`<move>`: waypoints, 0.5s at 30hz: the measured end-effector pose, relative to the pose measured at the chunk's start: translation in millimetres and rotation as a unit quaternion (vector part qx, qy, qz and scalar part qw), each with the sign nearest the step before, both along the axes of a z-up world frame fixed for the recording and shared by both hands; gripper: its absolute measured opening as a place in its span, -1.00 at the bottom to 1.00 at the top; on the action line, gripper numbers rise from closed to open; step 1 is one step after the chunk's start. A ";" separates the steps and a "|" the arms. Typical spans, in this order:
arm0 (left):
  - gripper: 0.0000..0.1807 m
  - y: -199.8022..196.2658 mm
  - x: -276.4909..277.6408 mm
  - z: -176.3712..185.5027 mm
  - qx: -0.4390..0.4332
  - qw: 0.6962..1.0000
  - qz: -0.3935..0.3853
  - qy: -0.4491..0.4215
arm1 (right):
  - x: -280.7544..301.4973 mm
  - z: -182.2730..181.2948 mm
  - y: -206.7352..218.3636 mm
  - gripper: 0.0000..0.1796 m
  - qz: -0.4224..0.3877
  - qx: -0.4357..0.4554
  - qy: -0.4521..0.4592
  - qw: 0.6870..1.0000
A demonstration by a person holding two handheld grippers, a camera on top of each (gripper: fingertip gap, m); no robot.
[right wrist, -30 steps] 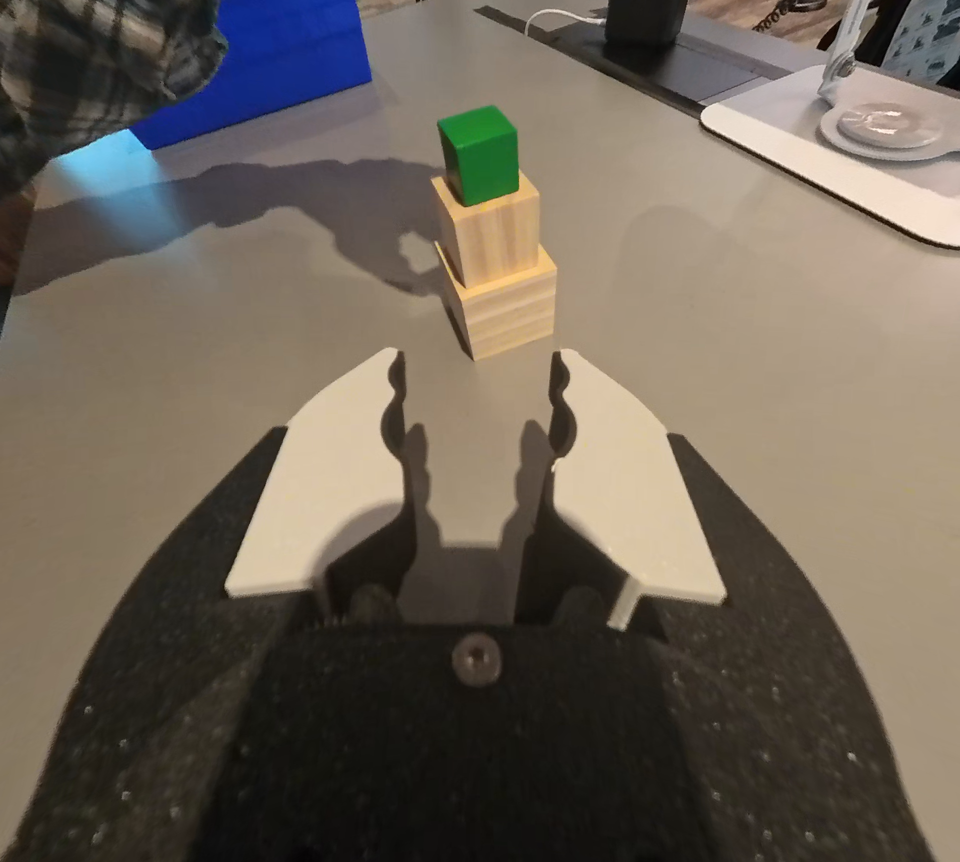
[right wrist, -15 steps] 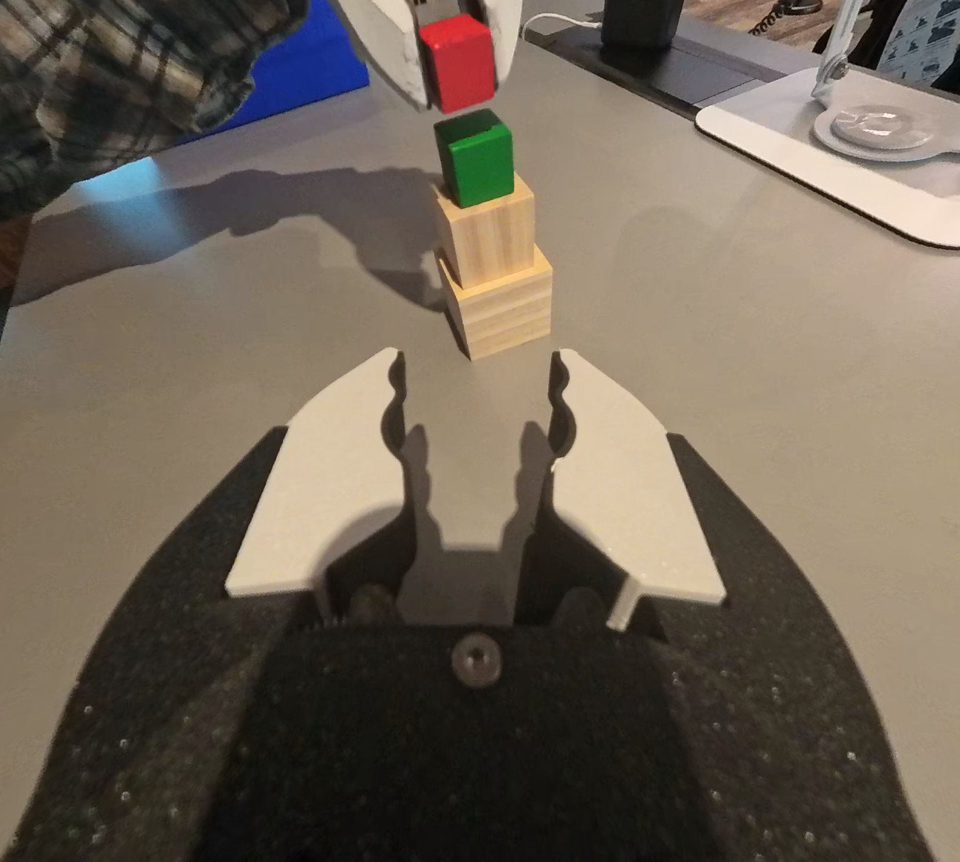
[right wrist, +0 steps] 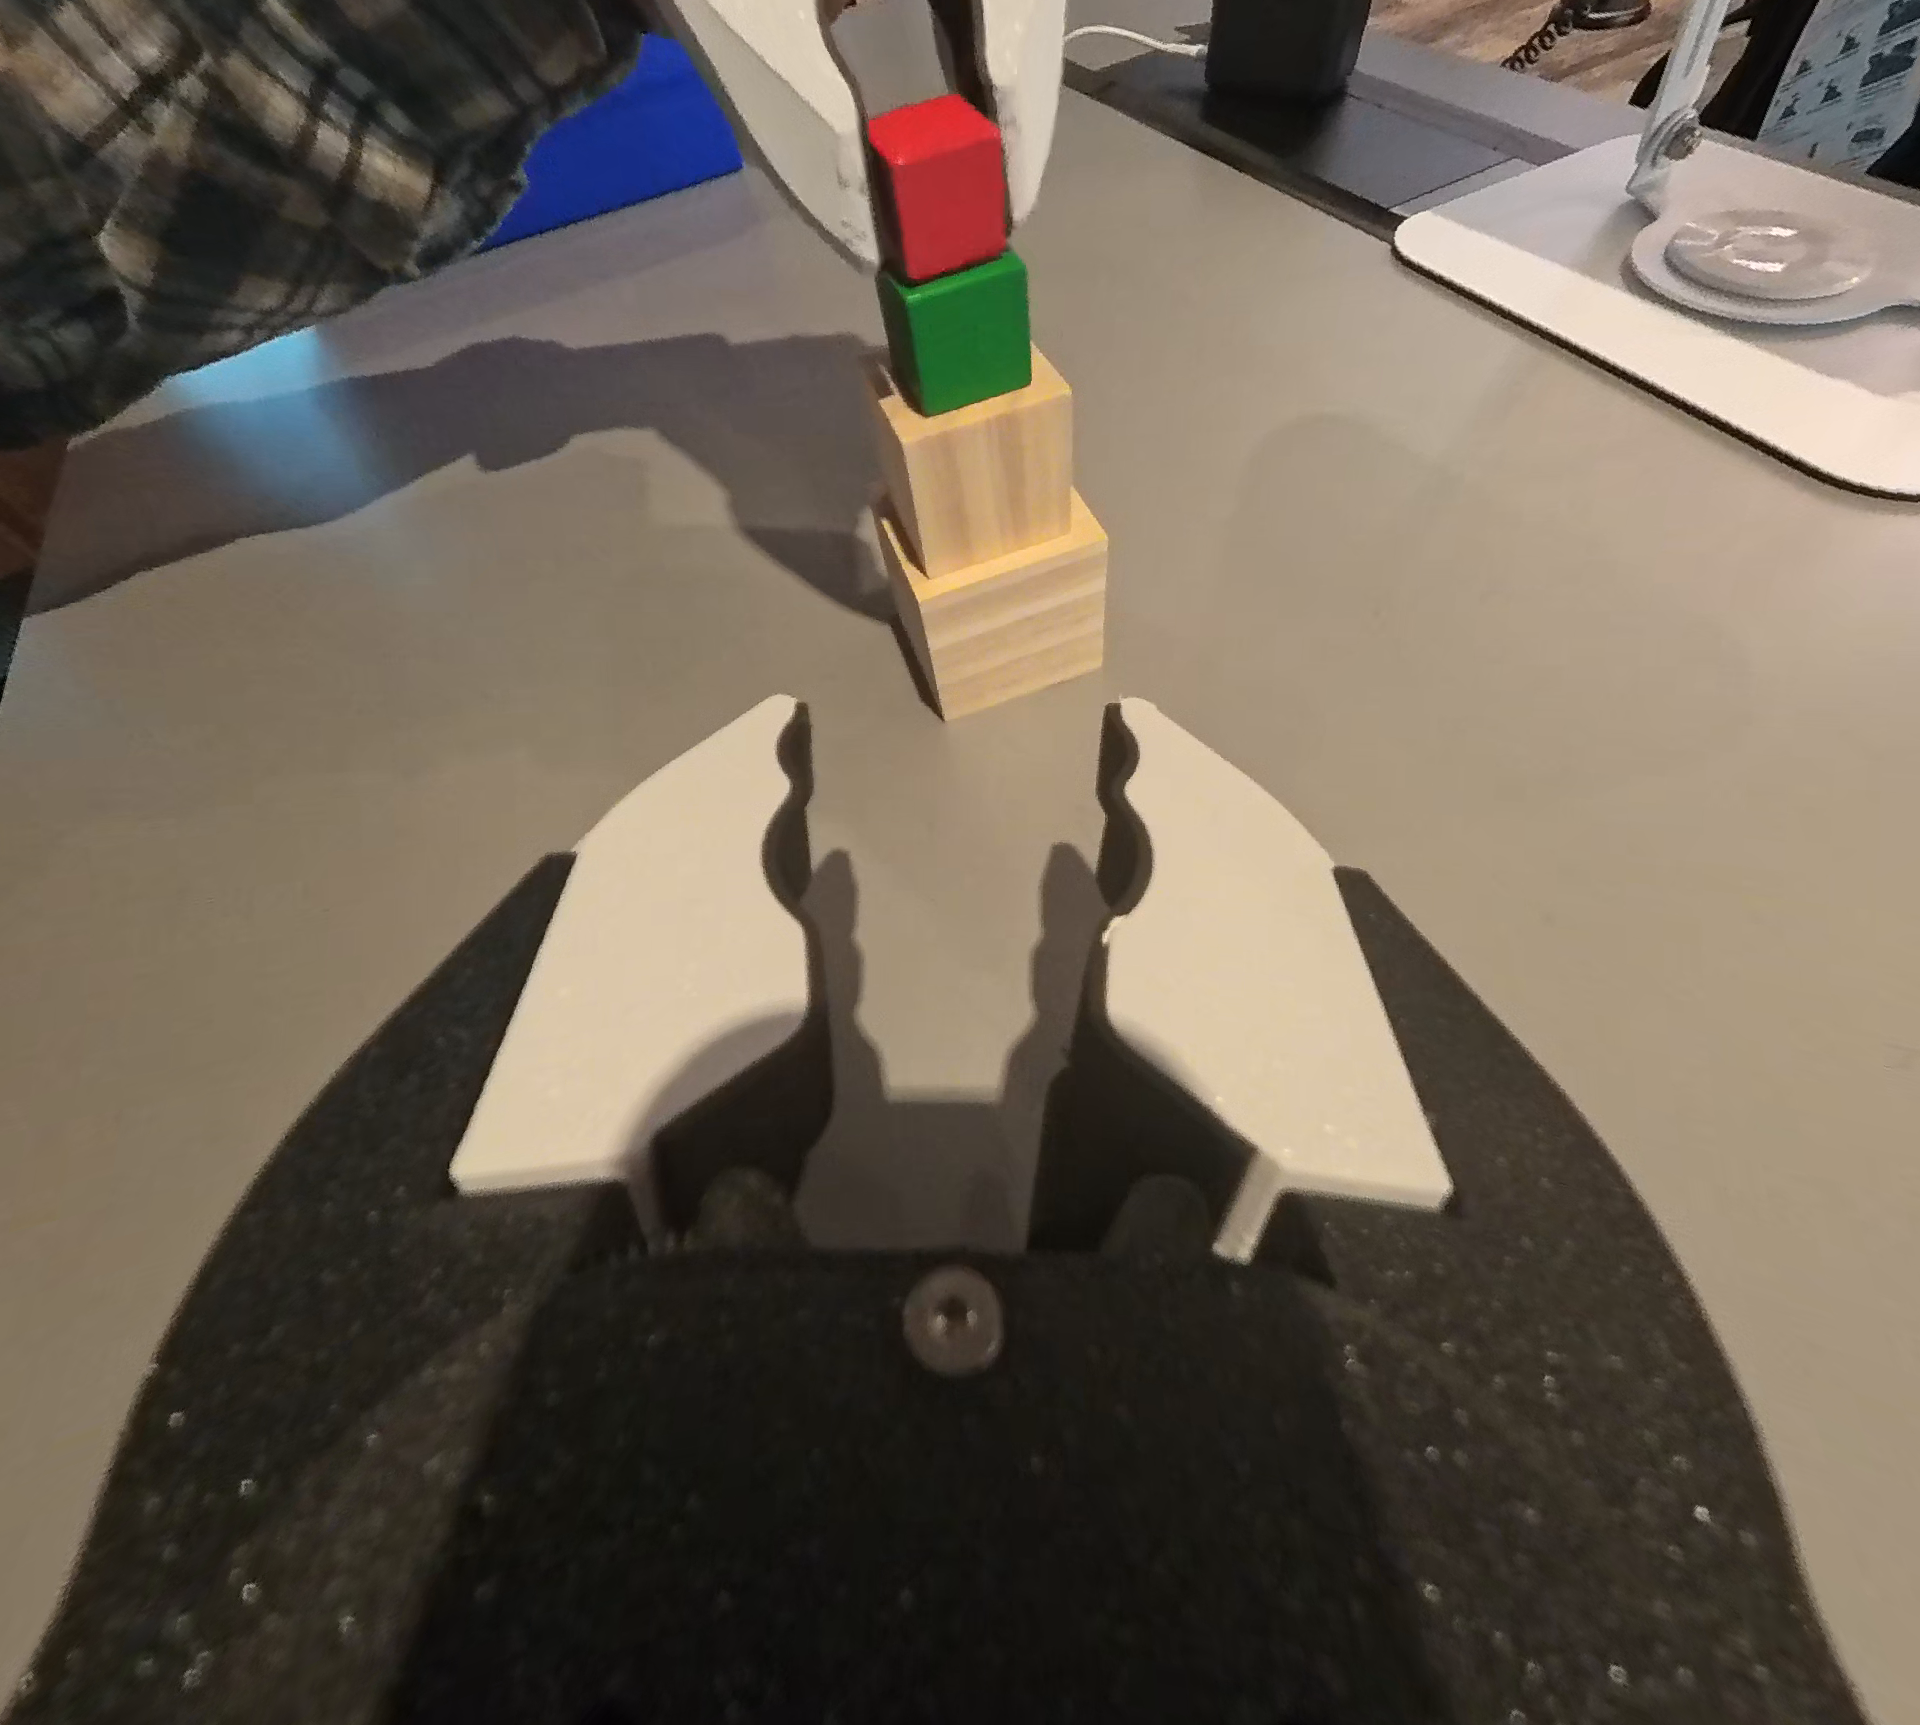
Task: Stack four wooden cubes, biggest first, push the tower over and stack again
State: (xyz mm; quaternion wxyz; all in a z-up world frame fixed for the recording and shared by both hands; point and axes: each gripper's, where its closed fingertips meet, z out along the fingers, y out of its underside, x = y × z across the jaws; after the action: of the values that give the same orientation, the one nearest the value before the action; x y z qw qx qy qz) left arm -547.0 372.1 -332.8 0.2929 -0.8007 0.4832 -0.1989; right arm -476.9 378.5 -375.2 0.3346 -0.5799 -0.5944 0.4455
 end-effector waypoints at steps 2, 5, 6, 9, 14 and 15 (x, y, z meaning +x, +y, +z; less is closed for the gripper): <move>-0.75 -0.3 0.5 -0.9 0.001 1.000 -0.002 0.003 | 0.0 -0.1 0.0 -0.41 0.000 -0.001 0.000 1.000; -0.75 0.7 -0.3 -1.6 0.005 1.000 -0.003 0.007 | -0.1 -0.4 0.0 -0.41 0.000 -0.001 -0.001 1.000; -0.75 1.3 -0.9 -1.7 0.006 1.000 -0.002 0.009 | -0.1 -0.3 0.0 -0.41 0.000 -0.001 0.000 1.000; -0.75 1.4 -1.1 -1.6 0.007 1.000 -0.004 0.010 | 0.0 -0.7 -0.1 -0.42 0.001 -0.002 -0.001 1.000; -0.75 1.9 -1.0 -1.6 0.009 1.000 -0.005 0.009 | -0.3 -1.8 -0.7 -0.41 0.003 -0.003 -0.003 1.000; -0.75 2.0 -0.9 -1.6 0.010 1.000 -0.006 0.008 | -0.3 -1.9 -1.0 -0.41 0.003 -0.003 -0.003 1.000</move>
State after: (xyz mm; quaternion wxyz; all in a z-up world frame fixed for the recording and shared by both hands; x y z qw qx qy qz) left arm -547.9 374.1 -334.4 0.2961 -0.7964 0.4922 -0.1896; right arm -477.3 377.5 -377.1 0.3292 -0.5805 -0.5960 0.4466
